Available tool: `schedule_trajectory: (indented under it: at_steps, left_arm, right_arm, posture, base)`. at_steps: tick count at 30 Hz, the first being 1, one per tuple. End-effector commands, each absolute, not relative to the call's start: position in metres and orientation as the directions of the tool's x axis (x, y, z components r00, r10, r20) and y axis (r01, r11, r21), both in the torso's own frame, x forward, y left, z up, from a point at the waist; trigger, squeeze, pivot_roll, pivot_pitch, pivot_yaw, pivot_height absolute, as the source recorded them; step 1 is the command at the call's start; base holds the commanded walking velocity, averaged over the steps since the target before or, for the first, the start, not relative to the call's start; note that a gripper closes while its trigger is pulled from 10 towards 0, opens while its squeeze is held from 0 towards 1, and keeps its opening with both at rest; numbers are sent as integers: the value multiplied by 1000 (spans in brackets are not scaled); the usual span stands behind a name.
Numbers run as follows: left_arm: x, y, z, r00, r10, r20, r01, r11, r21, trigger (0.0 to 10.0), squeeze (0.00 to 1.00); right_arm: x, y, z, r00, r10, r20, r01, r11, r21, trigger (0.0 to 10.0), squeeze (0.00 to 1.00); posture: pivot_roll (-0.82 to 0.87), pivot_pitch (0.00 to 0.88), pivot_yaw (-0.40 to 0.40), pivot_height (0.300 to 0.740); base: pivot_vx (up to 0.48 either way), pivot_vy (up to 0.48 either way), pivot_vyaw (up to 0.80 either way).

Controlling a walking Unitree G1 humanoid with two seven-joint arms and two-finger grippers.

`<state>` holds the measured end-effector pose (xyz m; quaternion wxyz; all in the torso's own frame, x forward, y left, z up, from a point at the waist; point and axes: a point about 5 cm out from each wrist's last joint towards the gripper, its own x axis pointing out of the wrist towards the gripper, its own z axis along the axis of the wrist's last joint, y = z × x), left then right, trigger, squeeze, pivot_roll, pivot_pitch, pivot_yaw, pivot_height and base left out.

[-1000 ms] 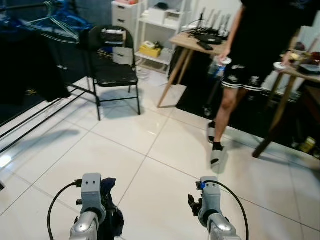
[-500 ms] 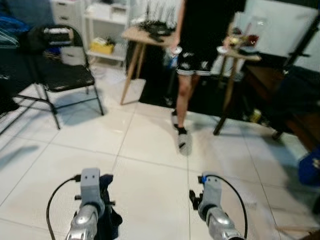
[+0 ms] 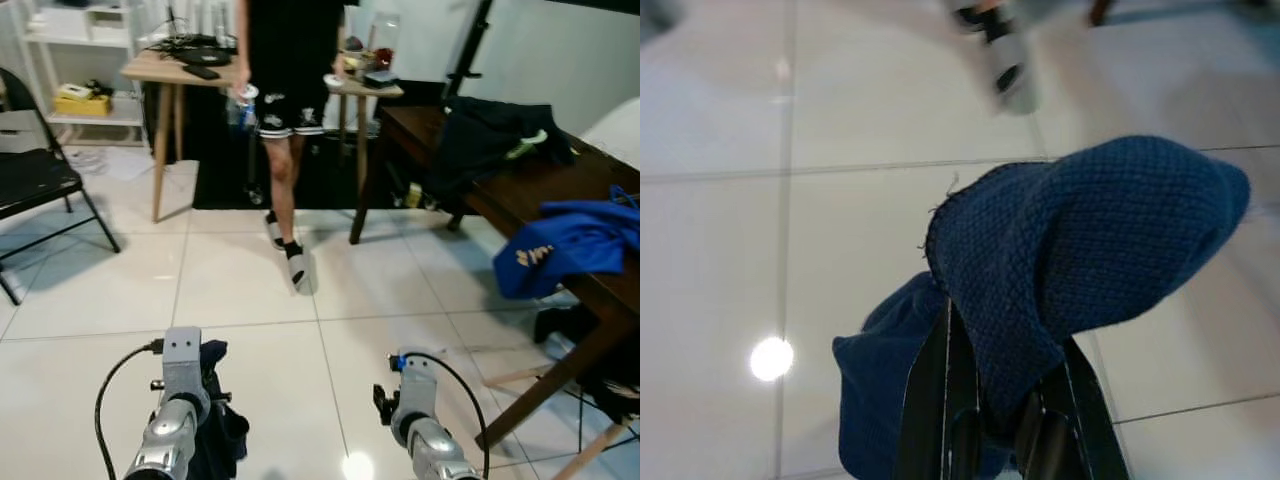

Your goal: Hang hanger

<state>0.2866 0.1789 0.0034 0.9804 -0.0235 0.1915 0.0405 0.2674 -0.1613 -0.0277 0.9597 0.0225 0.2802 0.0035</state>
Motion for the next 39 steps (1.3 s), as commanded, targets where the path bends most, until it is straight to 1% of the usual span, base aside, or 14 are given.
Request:
schedule_trajectory:
  at_steps: [1, 6, 11, 16, 17, 18, 21, 22, 25, 26, 29, 30, 36, 39]
  left_arm:
    - [288, 173, 3, 921, 53, -386, -76, 996, -44, 10000, 0]
    - [283, 170, -1, 916, 19, -400, -33, 999, -27, 10000, 0]
    - [287, 177, 6, 934, 51, -354, -81, 994, -71, 10000, 0]
    - [296, 174, 17, 954, 25, -299, -53, 995, -87, 10000, 0]
    - [301, 174, 23, 960, 12, -278, -40, 995, -95, 10000, 0]
    - [304, 174, 27, 964, 6, -265, -31, 995, -91, 10000, 0]
    - [306, 175, 30, 967, 6, -256, -31, 995, -96, 10000, 0]
    - [308, 176, 34, 971, 30, -238, -52, 995, -89, 10000, 0]
    - [313, 178, 42, 975, 63, -211, -82, 993, -81, 10000, 0]
    - [314, 177, 45, 977, 62, -203, -77, 994, -71, 10000, 0]
    - [315, 176, 46, 978, 56, -200, -71, 995, -65, 10000, 0]
    - [315, 175, 46, 978, 50, -200, -63, 996, -58, 10000, 0]
    - [309, 180, 37, 969, 86, -231, -102, 993, -62, 10000, 0]
    - [306, 184, 36, 969, 94, -229, -110, 992, -59, 10000, 0]
  right_arm:
    - [266, -164, -29, 833, 8, -553, 16, 999, 38, 10000, 0]
    - [266, -160, -30, 828, 61, -557, -56, 998, 25, 10000, 0]
    - [269, -153, -26, 850, 101, -517, -92, 995, 43, 10000, 0]
    - [277, -148, -16, 872, 158, -464, -144, 987, 66, 10000, 0]
    - [284, -146, -10, 884, 162, -438, -145, 987, 72, 10000, 0]
    - [289, -145, -5, 893, 157, -422, -136, 988, 79, 10000, 0]
    - [292, -143, -2, 899, 156, -409, -128, 987, 94, 10000, 0]
    - [294, -142, 0, 901, 162, -402, -132, 986, 102, 10000, 0]
    - [295, -137, 0, 893, 188, -409, -163, 982, 95, 10000, 0]
    - [295, -136, 0, 890, 191, -413, -170, 982, 87, 10000, 0]
    - [295, -134, 0, 889, 191, -416, -173, 982, 83, 10000, 0]
    - [295, -133, -1, 888, 191, -418, -173, 982, 81, 10000, 0]
    - [289, -132, -6, 873, 210, -441, -201, 977, 67, 10000, 0]
    - [287, -134, -8, 873, 196, -447, -191, 980, 55, 10000, 0]
  posture:
    - [-41, 8, -83, 740]
    - [-27, 2, -74, 740]
    - [-43, 25, -55, 740]
    - [-46, 21, -48, 740]
    - [-66, 100, -50, 740]
    - [-59, 75, -54, 740]
    - [-59, 75, -54, 740]
    - [-36, 40, -48, 740]
    - [-31, 56, -37, 740]
    - [-27, 26, -35, 740]
    - [-27, 26, -35, 740]
    - [-17, 26, -55, 740]
    - [0, 6, -69, 740]
    - [0, 0, -49, 740]
  base:
    - [0, 0, -800]
    - [0, 0, -800]
    - [0, 0, -745]
    - [0, 0, 0]
    - [0, 0, 0]
    - [0, 0, 0]
    - [0, 0, 0]
    - [281, 0, 0]
    - [348, 0, 0]
    - [364, 0, 0]
    - [366, 0, 0]
    - [368, 0, 0]
    - [363, 0, 0]
    - [354, 0, 0]
